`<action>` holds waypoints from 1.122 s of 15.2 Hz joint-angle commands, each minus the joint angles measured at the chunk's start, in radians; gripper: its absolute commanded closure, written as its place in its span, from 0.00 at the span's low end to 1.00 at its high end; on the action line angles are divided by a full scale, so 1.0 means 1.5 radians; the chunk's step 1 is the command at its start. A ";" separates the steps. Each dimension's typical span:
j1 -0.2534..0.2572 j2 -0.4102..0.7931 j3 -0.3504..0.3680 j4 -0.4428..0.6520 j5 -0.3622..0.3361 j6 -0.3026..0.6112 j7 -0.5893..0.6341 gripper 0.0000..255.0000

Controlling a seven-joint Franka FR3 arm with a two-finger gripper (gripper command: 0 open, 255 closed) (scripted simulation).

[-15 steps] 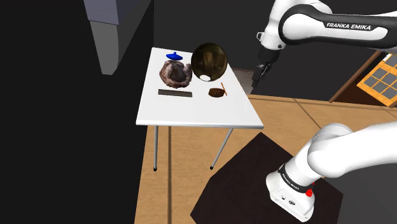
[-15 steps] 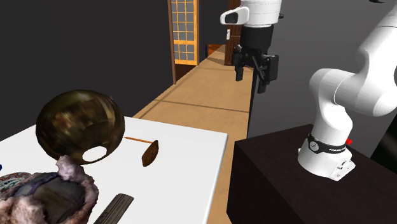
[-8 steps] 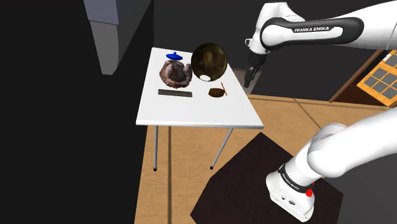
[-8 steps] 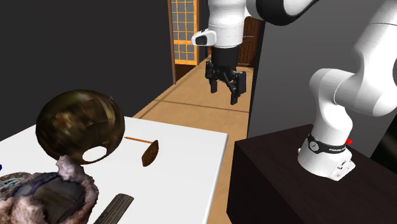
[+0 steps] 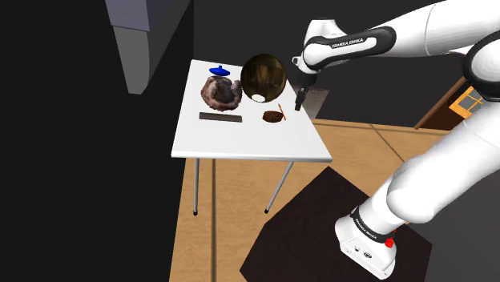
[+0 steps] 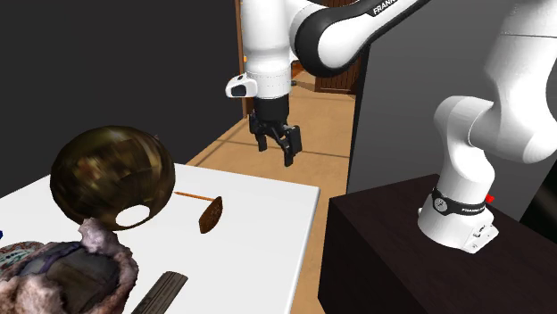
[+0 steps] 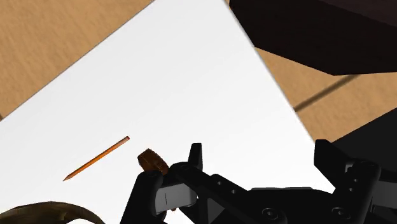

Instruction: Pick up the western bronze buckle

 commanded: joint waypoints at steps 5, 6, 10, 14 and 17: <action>-0.015 0.161 -0.009 0.114 0.038 0.042 -0.107 0.00; -0.019 0.188 -0.008 0.137 0.044 0.046 -0.123 0.00; -0.038 0.297 0.002 0.237 0.067 0.051 -0.184 0.00; -0.059 0.409 0.018 0.356 0.083 0.041 -0.235 0.00; -0.074 0.498 0.031 0.462 0.090 0.022 -0.268 0.00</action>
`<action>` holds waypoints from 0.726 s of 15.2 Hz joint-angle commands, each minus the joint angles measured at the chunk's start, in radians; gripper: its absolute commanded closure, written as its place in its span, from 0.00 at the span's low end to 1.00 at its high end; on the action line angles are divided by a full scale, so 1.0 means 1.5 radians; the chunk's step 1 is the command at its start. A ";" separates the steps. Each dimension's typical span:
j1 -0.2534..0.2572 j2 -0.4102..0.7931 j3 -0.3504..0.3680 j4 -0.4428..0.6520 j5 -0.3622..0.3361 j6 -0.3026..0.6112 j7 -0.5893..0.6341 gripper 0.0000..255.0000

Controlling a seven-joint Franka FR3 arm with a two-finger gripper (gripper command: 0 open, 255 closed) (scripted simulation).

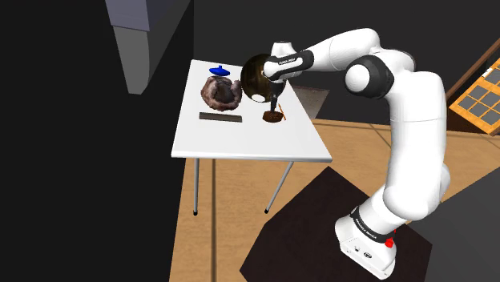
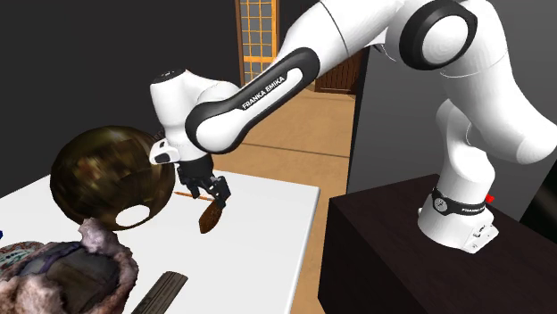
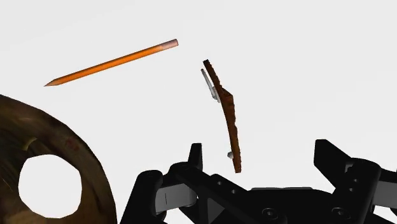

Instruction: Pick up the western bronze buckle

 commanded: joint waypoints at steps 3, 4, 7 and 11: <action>-0.009 0.055 0.008 0.054 0.004 0.000 -0.017 0.00; -0.009 0.060 0.008 0.053 0.004 0.006 -0.017 0.00; -0.010 0.075 0.009 0.050 0.006 0.024 -0.016 0.00; -0.011 0.085 0.010 0.051 0.007 0.033 -0.015 1.00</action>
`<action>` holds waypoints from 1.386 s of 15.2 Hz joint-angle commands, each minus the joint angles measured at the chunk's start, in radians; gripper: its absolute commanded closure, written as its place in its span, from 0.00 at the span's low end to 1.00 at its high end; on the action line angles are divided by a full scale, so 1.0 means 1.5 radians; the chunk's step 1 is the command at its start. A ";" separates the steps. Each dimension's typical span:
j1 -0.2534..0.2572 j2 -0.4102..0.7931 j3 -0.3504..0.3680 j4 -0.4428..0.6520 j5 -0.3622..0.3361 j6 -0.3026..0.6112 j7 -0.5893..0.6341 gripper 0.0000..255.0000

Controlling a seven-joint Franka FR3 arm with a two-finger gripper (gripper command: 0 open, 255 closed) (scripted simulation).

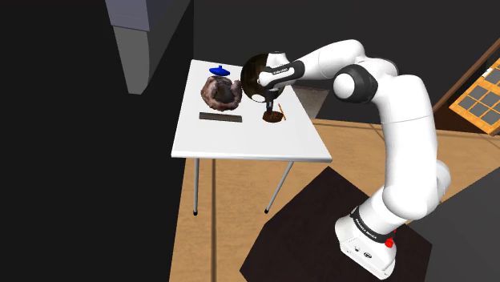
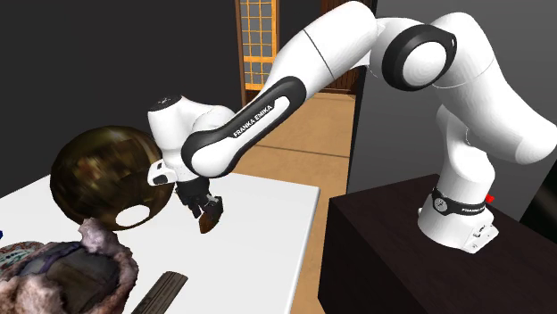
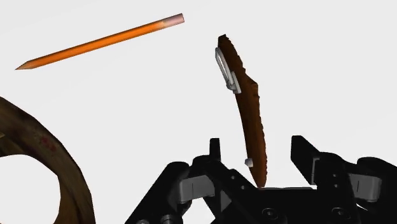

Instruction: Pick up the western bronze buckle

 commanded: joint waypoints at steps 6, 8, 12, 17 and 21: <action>0.000 0.001 0.000 0.000 0.000 0.001 0.000 1.00; 0.000 0.001 0.000 0.000 0.000 0.001 0.000 1.00; 0.001 -0.016 -0.001 0.000 -0.001 -0.016 -0.001 1.00; 0.002 -0.040 -0.004 0.007 -0.004 -0.046 -0.002 1.00; 0.003 -0.057 -0.005 0.016 -0.005 -0.072 -0.004 1.00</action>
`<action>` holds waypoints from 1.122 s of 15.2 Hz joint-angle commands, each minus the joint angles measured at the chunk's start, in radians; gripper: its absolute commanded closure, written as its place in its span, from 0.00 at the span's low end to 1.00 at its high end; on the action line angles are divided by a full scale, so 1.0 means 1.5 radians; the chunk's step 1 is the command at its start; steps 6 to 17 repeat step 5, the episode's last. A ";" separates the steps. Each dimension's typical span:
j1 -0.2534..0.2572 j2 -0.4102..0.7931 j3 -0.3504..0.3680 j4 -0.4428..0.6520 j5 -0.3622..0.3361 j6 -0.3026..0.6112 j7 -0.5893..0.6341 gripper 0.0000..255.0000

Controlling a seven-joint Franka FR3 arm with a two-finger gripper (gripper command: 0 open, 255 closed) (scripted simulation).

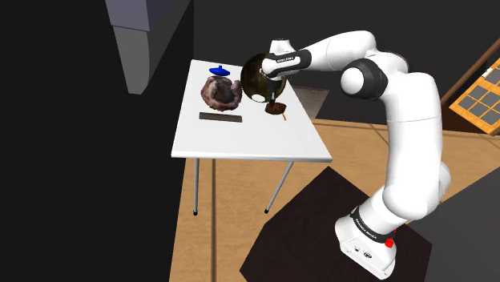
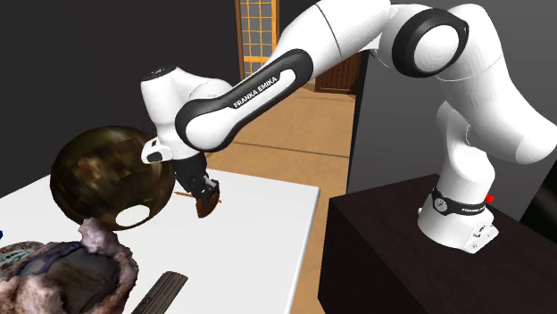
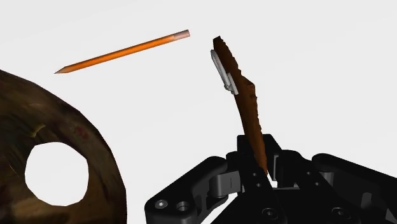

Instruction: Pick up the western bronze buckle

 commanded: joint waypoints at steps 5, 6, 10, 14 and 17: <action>0.001 -0.016 -0.002 0.013 -0.002 -0.029 -0.001 1.00; 0.001 -0.016 -0.002 0.013 -0.002 -0.029 -0.001 1.00; 0.001 -0.016 -0.002 0.013 -0.002 -0.029 -0.001 1.00; 0.001 -0.016 -0.002 0.013 -0.002 -0.029 -0.001 1.00; 0.001 -0.016 -0.002 0.013 -0.002 -0.029 -0.001 1.00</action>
